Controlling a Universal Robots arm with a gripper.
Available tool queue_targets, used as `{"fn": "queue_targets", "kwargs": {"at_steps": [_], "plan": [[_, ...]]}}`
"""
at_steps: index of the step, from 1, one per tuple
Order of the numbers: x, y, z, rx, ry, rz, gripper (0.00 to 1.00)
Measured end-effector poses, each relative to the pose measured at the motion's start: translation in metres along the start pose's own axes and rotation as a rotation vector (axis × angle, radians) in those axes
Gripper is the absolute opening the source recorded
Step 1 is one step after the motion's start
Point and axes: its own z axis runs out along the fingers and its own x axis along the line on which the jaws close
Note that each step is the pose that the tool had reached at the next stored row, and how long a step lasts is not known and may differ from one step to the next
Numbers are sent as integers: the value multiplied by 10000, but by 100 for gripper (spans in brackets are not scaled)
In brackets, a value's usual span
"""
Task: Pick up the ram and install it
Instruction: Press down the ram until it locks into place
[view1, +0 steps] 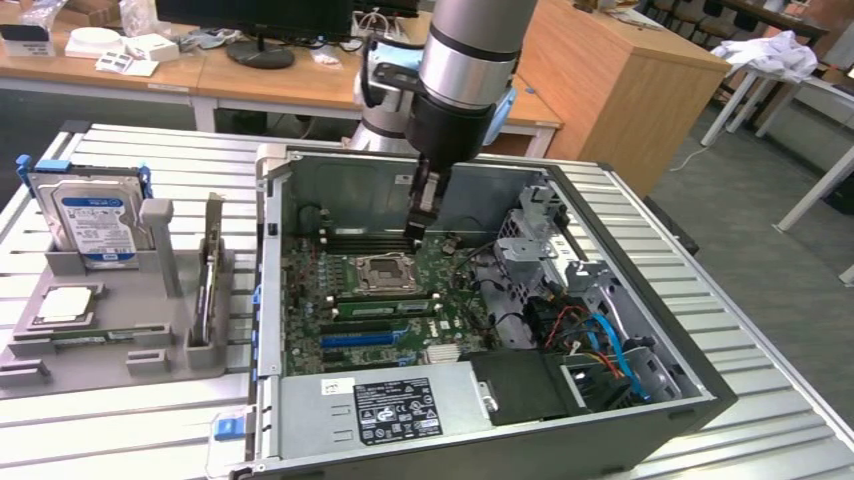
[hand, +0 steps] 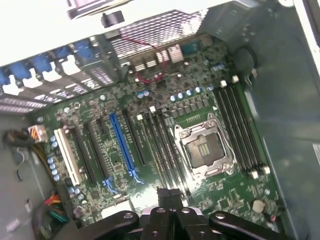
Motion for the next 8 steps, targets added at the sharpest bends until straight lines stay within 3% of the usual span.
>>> {"fn": "queue_targets", "kwargs": {"at_steps": [8], "plan": [[0,0,2,68,-40,1447,11]]}}
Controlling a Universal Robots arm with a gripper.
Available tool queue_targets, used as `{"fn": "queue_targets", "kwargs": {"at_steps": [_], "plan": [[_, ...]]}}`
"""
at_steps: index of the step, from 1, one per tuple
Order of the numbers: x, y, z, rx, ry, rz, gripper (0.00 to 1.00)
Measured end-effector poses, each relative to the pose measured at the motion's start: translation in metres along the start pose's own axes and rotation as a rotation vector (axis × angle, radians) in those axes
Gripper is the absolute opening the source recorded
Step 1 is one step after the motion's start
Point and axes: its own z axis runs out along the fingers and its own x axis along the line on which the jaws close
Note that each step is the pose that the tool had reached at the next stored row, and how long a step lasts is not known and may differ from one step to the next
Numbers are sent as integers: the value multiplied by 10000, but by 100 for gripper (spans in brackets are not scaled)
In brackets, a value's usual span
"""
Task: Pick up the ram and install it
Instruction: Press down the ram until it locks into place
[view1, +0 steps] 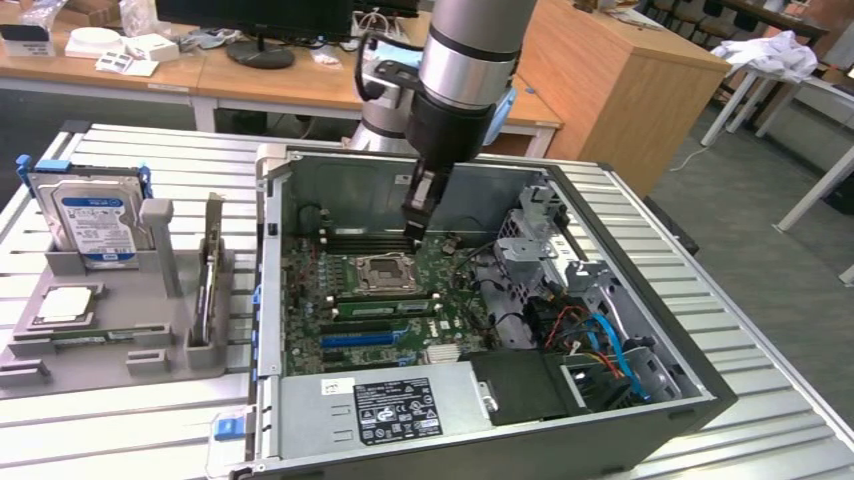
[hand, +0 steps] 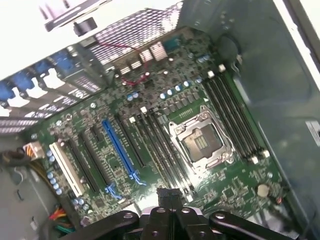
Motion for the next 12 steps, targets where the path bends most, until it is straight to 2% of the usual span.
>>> {"fn": "queue_targets", "kwargs": {"at_steps": [12], "plan": [[0,0,2,103,-59,2183,11]]}}
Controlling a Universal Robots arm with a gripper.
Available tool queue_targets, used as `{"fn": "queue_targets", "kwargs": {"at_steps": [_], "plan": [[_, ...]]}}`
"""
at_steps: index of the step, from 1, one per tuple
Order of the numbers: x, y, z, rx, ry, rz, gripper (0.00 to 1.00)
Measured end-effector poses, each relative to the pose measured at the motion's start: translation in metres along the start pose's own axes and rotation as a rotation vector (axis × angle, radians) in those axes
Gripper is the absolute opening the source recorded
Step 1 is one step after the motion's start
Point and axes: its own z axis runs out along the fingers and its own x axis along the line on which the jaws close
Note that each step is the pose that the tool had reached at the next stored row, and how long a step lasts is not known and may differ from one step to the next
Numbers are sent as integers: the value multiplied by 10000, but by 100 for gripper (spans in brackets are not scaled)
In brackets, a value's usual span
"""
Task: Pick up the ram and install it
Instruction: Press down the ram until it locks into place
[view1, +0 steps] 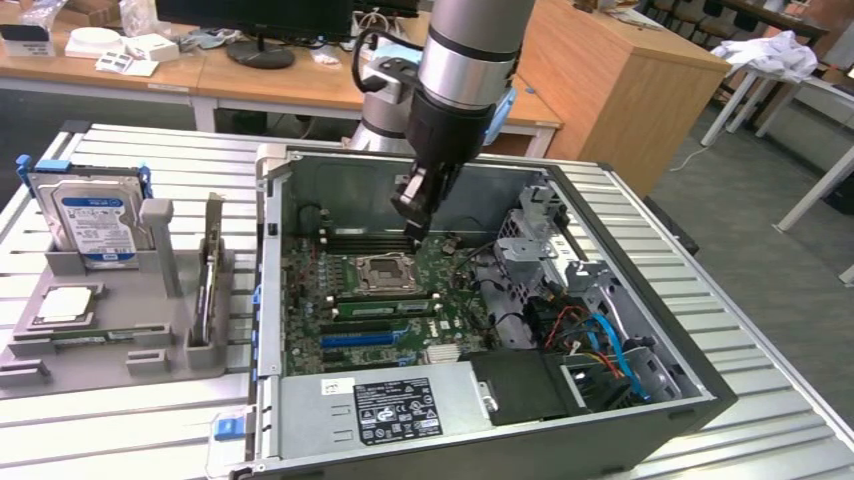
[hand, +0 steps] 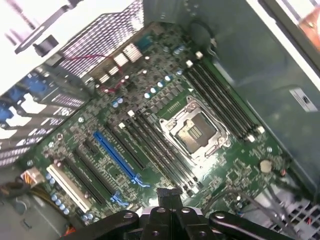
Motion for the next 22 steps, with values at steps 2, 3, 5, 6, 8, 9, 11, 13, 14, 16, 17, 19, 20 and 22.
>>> {"fn": "queue_targets", "kwargs": {"at_steps": [2,3,5,6,8,9,11,13,14,16,17,19,20,22], "plan": [[0,0,0,17,-9,358,11],[0,0,1,25,-15,539,11],[0,0,0,43,-23,898,11],[0,0,0,51,-28,1077,11],[0,0,1,69,-38,1453,11],[0,0,1,77,-44,1632,11],[0,0,1,94,-53,1991,11],[0,0,2,111,-63,2361,11],[0,0,2,119,-69,2541,11],[0,0,3,136,-79,2900,11],[0,0,3,144,-84,3080,11],[0,0,4,162,-94,3455,11],[0,0,4,171,-99,3635,11],[0,0,6,187,-109,3988,11]]}}
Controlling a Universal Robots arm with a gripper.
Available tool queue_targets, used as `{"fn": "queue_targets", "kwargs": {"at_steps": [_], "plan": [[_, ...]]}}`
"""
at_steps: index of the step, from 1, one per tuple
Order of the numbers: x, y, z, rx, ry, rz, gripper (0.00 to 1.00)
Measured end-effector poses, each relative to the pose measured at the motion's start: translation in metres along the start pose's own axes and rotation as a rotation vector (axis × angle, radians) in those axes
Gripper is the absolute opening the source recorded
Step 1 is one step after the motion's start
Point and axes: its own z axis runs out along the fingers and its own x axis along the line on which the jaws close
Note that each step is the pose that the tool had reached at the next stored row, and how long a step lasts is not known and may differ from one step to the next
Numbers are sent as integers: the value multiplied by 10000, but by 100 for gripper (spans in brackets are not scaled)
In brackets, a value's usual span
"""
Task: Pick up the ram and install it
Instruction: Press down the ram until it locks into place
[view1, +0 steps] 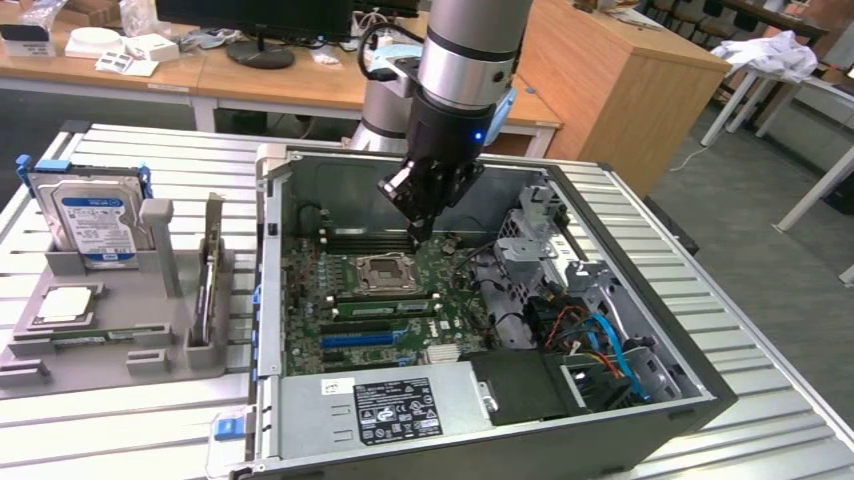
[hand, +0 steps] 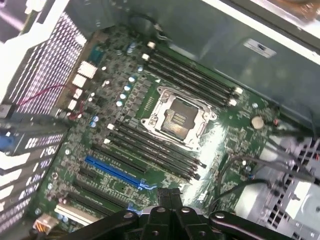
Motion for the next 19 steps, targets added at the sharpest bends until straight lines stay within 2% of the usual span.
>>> {"fn": "queue_targets", "kwargs": {"at_steps": [10,15,17,19], "plan": [[0,0,7,85,-49,1806,11],[0,0,8,88,-46,1879,11],[2,1,8,75,-12,1896,11],[2,1,8,46,62,1972,11]]}}
